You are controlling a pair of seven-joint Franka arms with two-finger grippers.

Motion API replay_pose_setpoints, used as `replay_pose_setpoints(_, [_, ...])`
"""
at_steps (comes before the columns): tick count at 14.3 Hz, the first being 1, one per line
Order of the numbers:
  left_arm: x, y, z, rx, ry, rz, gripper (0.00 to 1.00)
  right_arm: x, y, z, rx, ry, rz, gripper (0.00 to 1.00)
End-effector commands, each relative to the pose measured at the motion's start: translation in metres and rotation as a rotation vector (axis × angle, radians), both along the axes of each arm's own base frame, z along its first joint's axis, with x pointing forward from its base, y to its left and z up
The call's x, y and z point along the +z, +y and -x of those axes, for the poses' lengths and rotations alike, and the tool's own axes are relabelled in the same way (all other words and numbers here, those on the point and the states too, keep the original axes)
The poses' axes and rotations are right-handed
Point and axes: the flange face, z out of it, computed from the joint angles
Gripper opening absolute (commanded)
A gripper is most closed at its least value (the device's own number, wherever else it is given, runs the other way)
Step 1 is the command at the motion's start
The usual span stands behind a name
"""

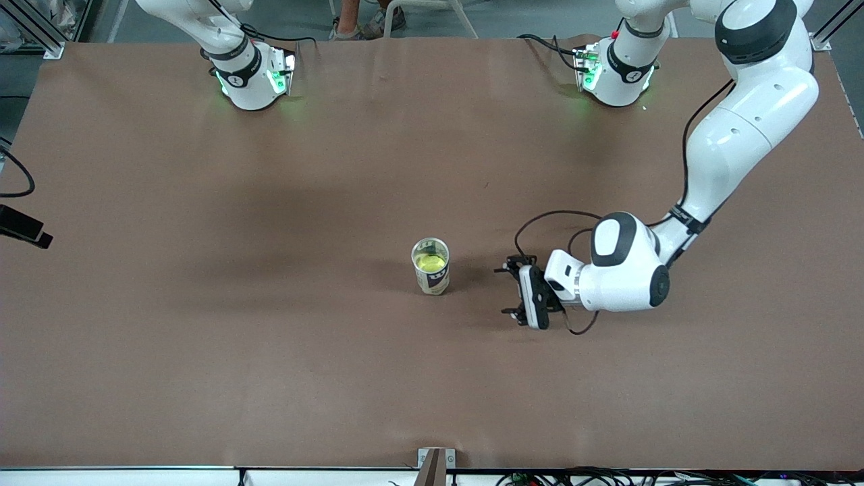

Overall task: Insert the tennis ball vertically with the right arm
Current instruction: 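Lower the can upright onto the table and open the left gripper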

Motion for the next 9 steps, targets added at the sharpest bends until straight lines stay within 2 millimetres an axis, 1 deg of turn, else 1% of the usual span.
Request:
replay_pose_setpoints(1, [0.021, 0.012, -0.016, 0.124, 0.067, -0.124, 1.00, 0.013, 0.004, 0.014, 0.015, -0.009, 0.019, 1.00])
replay_pose_setpoints(3, [0.035, 0.026, -0.026, 0.213, 0.120, -0.154, 1.00, 0.013, 0.003, 0.015, 0.014, -0.008, 0.019, 1.00])
replay_pose_setpoints(4, [0.043, 0.034, -0.029, 0.258, 0.130, -0.166, 1.00, 0.010, 0.003, 0.017, 0.014, -0.006, 0.018, 1.00])
replay_pose_setpoints(5, [0.054, 0.045, -0.033, 0.299, 0.136, -0.186, 1.00, 0.010, 0.002, 0.020, 0.013, -0.004, 0.018, 1.00])
replay_pose_setpoints(7, [0.068, 0.062, -0.040, 0.387, 0.142, -0.231, 1.00, 0.013, 0.000, 0.024, 0.008, -0.001, 0.017, 1.00])
replay_pose_setpoints(8, [0.081, 0.063, -0.041, 0.419, 0.134, -0.249, 1.00, 0.015, 0.002, 0.029, 0.009, 0.000, 0.015, 1.00])
replay_pose_setpoints(9, [0.088, 0.064, -0.042, 0.459, 0.143, -0.256, 1.00, 0.013, 0.002, 0.035, 0.008, 0.005, 0.014, 1.00])
